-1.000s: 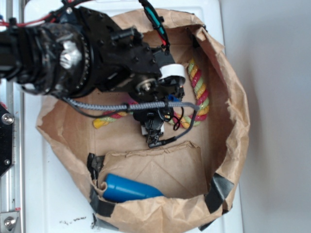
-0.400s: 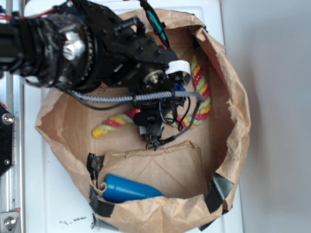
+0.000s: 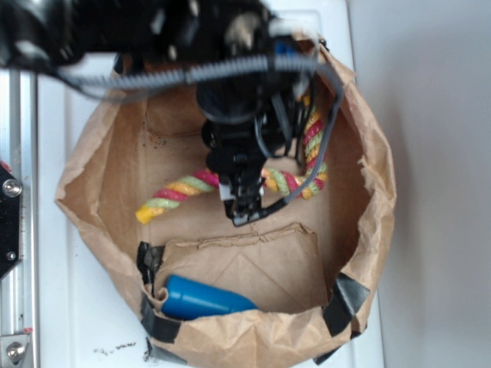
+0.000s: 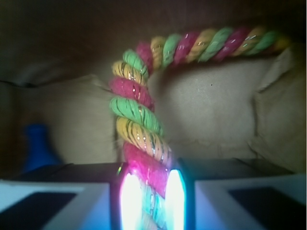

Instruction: Grab the multicolored rope.

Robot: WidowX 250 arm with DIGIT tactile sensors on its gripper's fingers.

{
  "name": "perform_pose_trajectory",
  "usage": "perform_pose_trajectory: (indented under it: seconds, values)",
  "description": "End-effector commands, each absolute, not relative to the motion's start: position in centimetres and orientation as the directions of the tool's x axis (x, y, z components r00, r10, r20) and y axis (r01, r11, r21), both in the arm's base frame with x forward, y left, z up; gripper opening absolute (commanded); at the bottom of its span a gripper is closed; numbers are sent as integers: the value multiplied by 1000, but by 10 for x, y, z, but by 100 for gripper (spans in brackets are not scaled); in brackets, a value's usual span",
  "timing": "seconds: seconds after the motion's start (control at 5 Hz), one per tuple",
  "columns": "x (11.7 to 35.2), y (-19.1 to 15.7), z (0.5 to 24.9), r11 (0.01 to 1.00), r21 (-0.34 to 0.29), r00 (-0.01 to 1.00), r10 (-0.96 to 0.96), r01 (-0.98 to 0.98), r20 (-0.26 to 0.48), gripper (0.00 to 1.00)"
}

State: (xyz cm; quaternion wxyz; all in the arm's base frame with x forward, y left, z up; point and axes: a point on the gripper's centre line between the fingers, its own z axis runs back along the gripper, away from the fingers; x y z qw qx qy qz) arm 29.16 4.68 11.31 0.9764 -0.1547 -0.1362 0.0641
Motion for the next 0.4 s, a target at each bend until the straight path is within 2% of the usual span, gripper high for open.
perform_pose_trajectory:
  seconds: [0.0,0.2]
  values:
    - [281,45,200,947,-302,941,198,-111,276,0]
    - [262,31,220,956,-275,934,186,-100,306,0]
